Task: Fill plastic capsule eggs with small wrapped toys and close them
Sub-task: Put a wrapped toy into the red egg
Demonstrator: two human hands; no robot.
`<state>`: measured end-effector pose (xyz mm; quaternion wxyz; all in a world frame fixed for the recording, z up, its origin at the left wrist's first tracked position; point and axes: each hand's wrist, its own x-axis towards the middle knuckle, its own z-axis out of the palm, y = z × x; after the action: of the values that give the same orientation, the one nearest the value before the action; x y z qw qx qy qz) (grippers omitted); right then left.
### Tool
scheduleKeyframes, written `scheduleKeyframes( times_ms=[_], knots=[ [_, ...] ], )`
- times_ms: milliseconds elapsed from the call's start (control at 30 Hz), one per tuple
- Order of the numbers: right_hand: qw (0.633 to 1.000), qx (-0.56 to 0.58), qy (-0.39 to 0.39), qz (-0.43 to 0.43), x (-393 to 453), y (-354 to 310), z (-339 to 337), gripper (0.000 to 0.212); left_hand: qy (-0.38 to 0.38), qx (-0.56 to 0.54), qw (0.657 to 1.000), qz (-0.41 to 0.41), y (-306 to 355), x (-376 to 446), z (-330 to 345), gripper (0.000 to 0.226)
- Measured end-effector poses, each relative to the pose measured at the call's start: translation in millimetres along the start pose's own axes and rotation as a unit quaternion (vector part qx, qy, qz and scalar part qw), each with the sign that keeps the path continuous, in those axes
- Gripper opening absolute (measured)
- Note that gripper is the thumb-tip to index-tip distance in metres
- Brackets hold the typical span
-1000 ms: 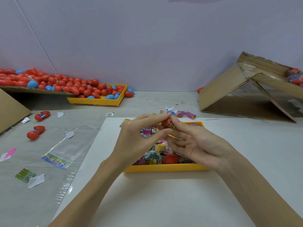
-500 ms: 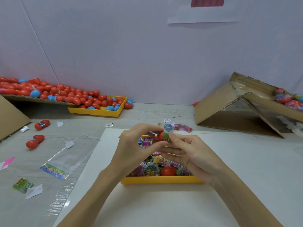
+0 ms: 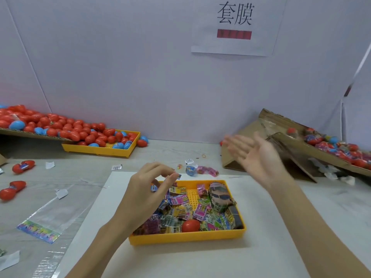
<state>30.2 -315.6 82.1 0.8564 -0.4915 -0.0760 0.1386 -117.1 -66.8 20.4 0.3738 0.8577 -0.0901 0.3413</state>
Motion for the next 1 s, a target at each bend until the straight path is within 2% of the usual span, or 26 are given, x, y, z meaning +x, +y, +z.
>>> scheduleKeyframes(
  times_ms=[100,233,400,500,567,633,767,867,1000],
  knots=[
    [0.986,-0.161,-0.031,-0.011,-21,41,5,0.036,-0.003,0.02,0.999,-0.044,-1,-3,0,0.006],
    [0.957,-0.285,-0.036,-0.044,-41,66,17,0.032,0.037,-0.051,0.975,-0.213,-7,10,-8,0.01],
    [0.907,-0.405,-0.066,-0.091,-50,83,29,0.027,0.051,0.082,0.941,-0.323,-71,58,-26,0.028],
    [0.882,-0.447,-0.069,-0.128,-53,89,32,0.024,0.023,0.258,0.906,-0.335,-124,92,-46,0.03],
    [0.868,-0.467,-0.076,-0.147,-55,90,32,0.023,-0.013,0.333,0.873,-0.357,-154,108,-62,0.032],
    [0.86,-0.479,-0.078,-0.157,-56,91,31,0.022,-0.037,0.394,0.852,-0.344,-177,116,-77,0.038],
    [0.846,-0.499,-0.08,-0.171,-55,90,31,0.022,-0.114,0.45,0.838,-0.288,-206,124,-85,0.043],
    [0.839,-0.508,-0.082,-0.175,-55,90,31,0.021,-0.152,0.471,0.814,-0.304,-216,131,-82,0.044],
    [0.835,-0.512,-0.092,-0.181,-57,90,33,0.023,-0.167,0.458,0.806,-0.337,-221,141,-82,0.052]
  ],
)
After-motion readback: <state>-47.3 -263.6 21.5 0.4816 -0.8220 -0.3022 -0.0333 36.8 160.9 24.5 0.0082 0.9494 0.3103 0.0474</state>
